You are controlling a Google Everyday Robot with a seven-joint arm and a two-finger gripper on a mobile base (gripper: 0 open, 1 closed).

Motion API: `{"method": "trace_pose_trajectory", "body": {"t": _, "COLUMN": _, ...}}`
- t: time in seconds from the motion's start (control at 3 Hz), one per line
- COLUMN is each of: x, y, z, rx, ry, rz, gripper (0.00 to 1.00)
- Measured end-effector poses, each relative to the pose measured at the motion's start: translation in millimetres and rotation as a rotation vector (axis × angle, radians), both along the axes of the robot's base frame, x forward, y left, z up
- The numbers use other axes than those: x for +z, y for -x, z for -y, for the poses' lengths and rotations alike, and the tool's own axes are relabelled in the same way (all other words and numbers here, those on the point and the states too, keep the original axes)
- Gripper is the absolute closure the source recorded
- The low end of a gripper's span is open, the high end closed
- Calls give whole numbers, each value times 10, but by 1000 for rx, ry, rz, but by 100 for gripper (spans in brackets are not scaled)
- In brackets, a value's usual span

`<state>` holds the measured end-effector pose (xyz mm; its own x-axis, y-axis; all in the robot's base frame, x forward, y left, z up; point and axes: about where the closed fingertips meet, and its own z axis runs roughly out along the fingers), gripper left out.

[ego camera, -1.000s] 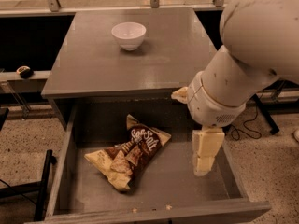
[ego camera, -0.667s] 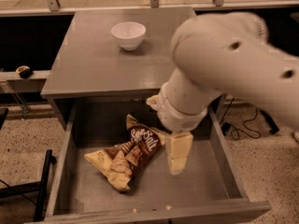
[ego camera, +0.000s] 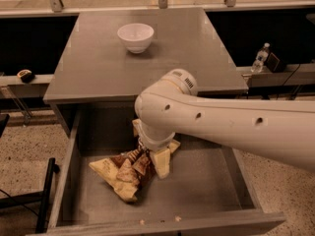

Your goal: Pick brown chip bag from top drawer and place on counter

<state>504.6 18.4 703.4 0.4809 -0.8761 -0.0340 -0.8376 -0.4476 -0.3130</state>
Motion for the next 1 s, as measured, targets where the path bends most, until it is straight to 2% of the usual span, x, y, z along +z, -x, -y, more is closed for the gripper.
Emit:
{"method": "trace_pose_trajectory", "body": {"t": 0.33, "x": -412, "y": -176, "z": -19, "rx": 12, "ry": 26, "rz": -15, "gripper": 19}}
{"method": "trace_pose_trajectory", "body": {"t": 0.67, "x": -590, "y": -226, "z": -27, "rx": 26, "ry": -9, "rz": -60, "gripper": 42}}
{"method": "trace_pose_trajectory", "body": {"t": 1.0, "x": -410, "y": -98, "z": -105, "rx": 90, "ry": -111, "rz": -73, "gripper": 66}}
